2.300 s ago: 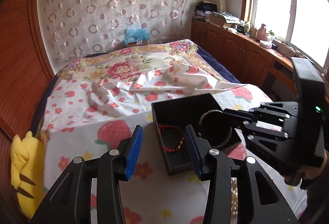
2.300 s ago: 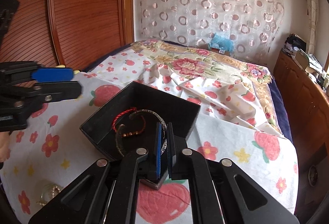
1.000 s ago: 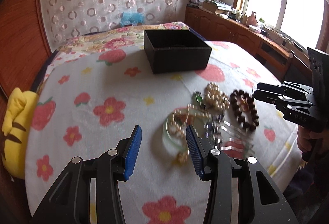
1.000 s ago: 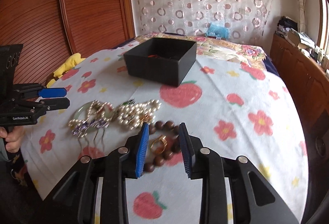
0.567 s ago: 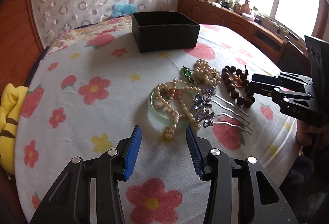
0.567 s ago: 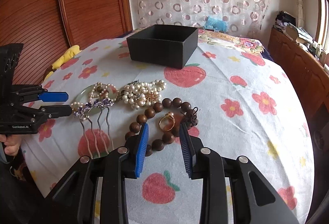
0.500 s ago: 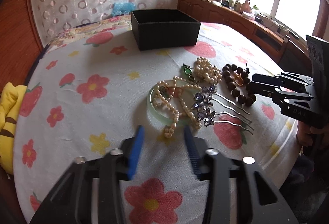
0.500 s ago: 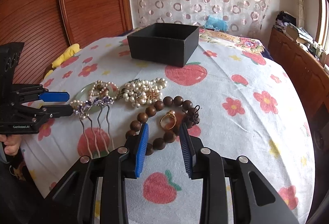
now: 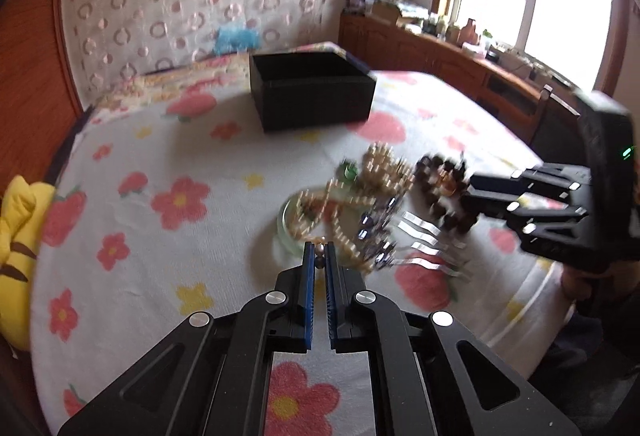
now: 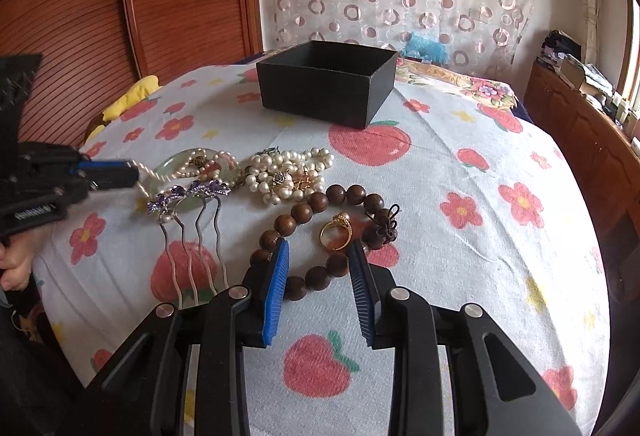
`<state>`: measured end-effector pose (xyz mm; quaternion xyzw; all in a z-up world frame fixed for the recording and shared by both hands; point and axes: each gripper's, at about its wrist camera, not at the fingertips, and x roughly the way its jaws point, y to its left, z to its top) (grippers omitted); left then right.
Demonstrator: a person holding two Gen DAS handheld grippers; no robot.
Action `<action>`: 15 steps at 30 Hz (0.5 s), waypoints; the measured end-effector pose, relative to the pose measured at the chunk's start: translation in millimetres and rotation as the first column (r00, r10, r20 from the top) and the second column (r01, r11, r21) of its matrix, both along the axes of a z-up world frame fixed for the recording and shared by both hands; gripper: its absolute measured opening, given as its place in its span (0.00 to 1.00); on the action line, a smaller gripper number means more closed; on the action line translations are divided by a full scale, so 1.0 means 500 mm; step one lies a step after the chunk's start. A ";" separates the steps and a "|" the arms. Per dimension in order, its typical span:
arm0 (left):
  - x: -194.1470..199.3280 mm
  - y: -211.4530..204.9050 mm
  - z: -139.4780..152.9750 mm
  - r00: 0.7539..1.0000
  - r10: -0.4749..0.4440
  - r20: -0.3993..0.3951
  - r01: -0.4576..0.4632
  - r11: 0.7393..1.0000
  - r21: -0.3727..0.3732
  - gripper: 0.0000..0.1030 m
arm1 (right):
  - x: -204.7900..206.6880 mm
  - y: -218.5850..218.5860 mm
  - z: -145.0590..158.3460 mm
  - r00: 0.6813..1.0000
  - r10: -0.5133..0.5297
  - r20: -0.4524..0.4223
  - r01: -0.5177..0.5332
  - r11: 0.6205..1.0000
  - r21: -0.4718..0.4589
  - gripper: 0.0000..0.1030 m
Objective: Organize jewelry
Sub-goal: 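Grasp the pearl necklace with the left tool while the right tool grasps another strand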
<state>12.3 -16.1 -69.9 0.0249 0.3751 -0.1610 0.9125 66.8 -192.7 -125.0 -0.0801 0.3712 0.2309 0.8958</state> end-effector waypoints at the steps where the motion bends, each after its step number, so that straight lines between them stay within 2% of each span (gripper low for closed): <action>1: -0.002 0.000 0.008 1.000 -0.001 0.011 0.001 1.000 -0.004 0.04 | 0.000 0.000 0.000 1.000 0.001 0.000 -0.001 1.000 0.001 0.33; 11: 0.002 0.011 0.083 0.995 0.024 0.099 -0.020 0.999 -0.040 0.04 | 0.023 0.022 0.023 0.999 0.046 0.015 -0.046 0.999 0.016 0.33; 15: 0.006 0.017 0.112 0.990 0.032 0.134 -0.026 0.998 -0.050 0.04 | 0.055 0.037 0.026 0.998 0.060 -0.006 -0.060 0.998 0.032 0.33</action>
